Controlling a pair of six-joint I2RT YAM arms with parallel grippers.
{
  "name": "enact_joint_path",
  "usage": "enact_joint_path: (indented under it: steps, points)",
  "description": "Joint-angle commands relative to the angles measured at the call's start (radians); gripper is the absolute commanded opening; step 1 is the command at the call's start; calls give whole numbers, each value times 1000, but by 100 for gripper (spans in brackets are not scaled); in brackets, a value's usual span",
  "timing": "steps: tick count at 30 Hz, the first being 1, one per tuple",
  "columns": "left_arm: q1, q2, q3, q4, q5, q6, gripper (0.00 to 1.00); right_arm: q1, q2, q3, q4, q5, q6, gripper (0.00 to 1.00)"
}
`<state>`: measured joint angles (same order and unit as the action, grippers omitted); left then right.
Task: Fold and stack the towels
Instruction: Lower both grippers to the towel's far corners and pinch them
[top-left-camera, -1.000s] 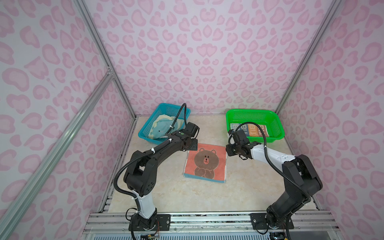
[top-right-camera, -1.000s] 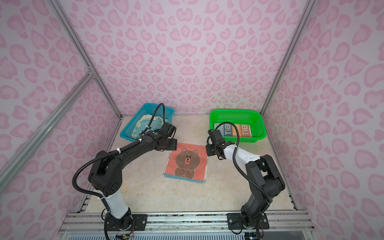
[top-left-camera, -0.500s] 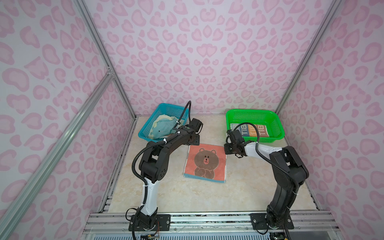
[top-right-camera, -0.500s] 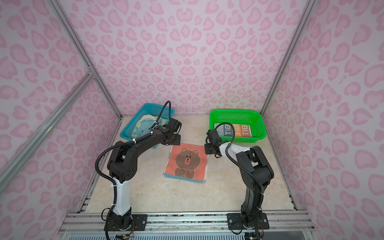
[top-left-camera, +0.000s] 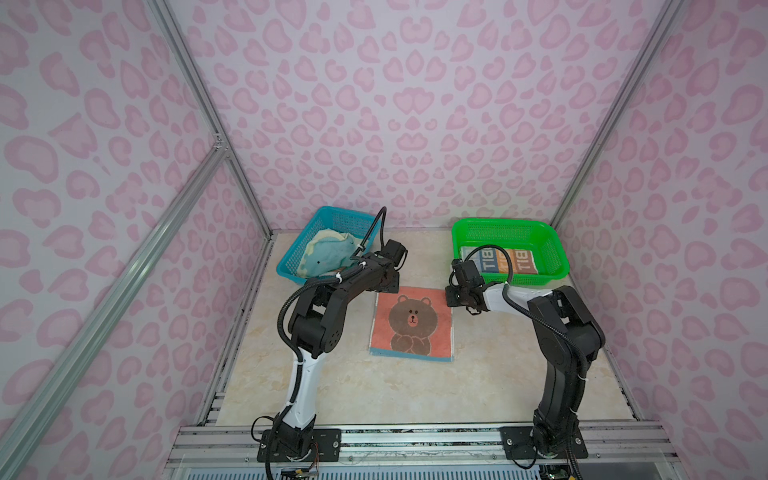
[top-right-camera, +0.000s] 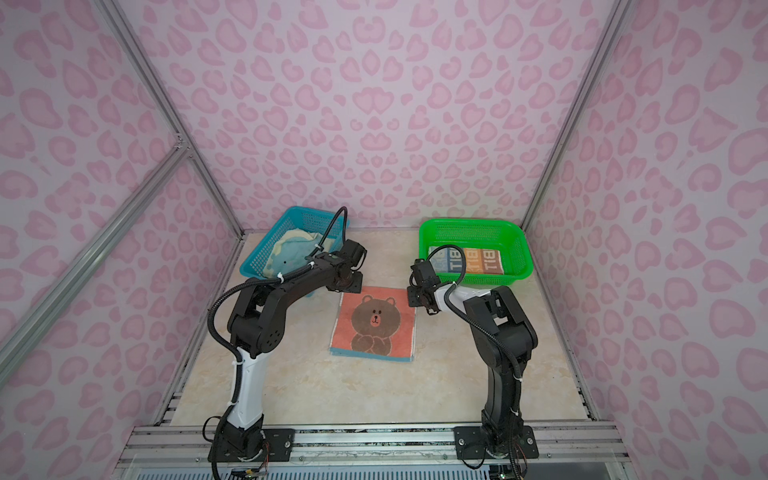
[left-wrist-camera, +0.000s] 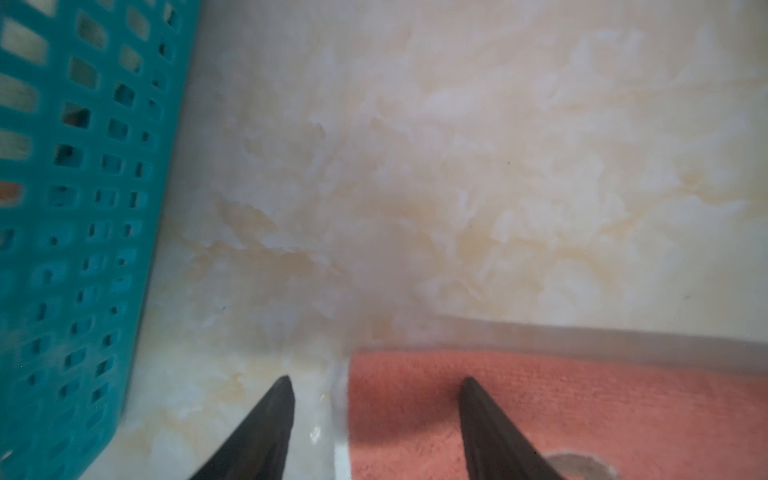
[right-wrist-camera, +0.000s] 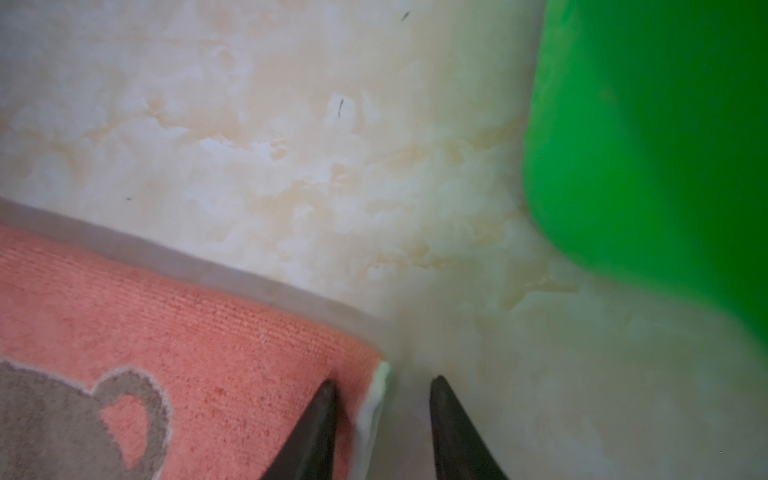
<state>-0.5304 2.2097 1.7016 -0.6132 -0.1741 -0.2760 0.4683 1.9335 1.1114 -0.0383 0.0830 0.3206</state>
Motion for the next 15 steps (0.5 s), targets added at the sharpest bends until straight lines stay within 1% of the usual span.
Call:
enact_joint_path:
  steps: [1,6,8,10,13,15]
  points:
    - [0,32,18,-19,5,-13,62,1,12,-15,-22,13,7,37]
    - [1,64,18,-22,16,-15,53,0,30,1,-25,-5,0,36]
    - [1,71,18,-20,21,-16,51,2,35,0,-21,-8,-2,36]
    - [1,73,15,-25,13,-15,53,1,33,-6,-6,-9,-5,36]
    - [1,58,0,-23,-1,-15,59,1,16,-27,40,-18,-11,36]
    - [1,45,-14,-13,12,-7,60,2,10,-21,40,-20,-11,36]
